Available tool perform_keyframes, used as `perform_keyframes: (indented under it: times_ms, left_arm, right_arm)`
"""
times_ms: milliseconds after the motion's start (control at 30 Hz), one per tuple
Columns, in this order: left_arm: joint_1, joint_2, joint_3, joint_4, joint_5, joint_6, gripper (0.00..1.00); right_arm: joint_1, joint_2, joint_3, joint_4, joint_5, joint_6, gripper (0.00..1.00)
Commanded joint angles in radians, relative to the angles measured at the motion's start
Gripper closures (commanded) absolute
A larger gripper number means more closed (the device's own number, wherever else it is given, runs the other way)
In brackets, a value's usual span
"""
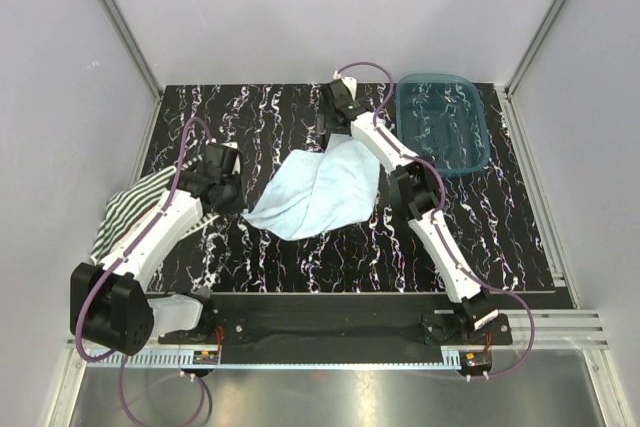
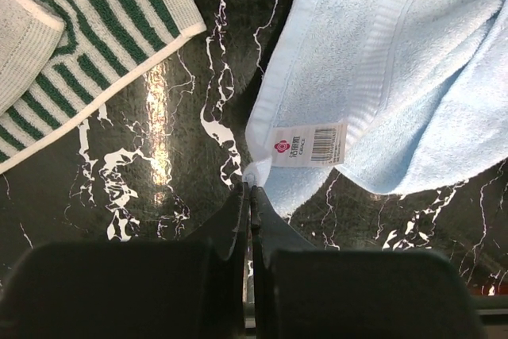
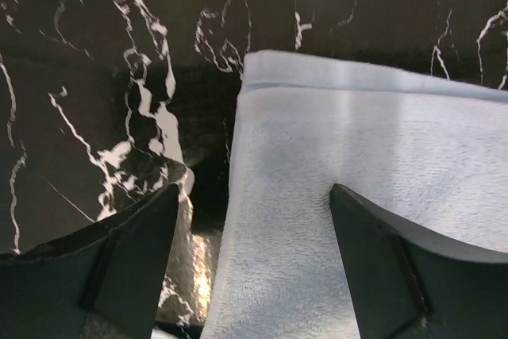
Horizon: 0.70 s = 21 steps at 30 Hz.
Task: Roll the towels
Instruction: Flatten the towel
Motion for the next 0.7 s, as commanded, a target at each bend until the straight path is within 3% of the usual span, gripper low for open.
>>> perform_keyframes:
  times_ms: [0,100,233,333,400,467,667]
  left_arm:
    - [-0.001,-0.014,0.002,0.034,0.039,0.014,1.00]
    - [-0.001,-0.016,0.002,0.032,0.039,0.014,1.00]
    - [-0.001,-0.017,0.004,0.032,0.037,0.015,1.00]
    - [-0.001,-0.014,0.004,0.031,0.035,0.015,1.00]
    - [-0.001,-0.012,0.004,0.031,0.029,0.015,1.00]
    - [-0.001,-0.009,0.005,0.029,0.023,0.015,1.00]
    - [-0.001,-0.012,0.004,0.023,-0.009,0.015,1.00]
  right_arm:
    - [0.011,0.042,0.086,0.024,0.031,0.020,0.19]
    - [0.006,0.072,0.126,-0.010,0.012,0.039,0.28]
    - [-0.006,0.079,0.112,-0.036,-0.023,0.054,0.62]
    - [-0.009,0.077,0.104,-0.051,-0.034,0.039,0.77]
    - [-0.007,0.062,0.083,-0.047,-0.040,0.033,0.94]
    - [-0.007,0.036,0.040,-0.036,-0.042,0.031,1.00]
    - [-0.003,-0.131,-0.031,0.008,-0.077,0.017,1.00]
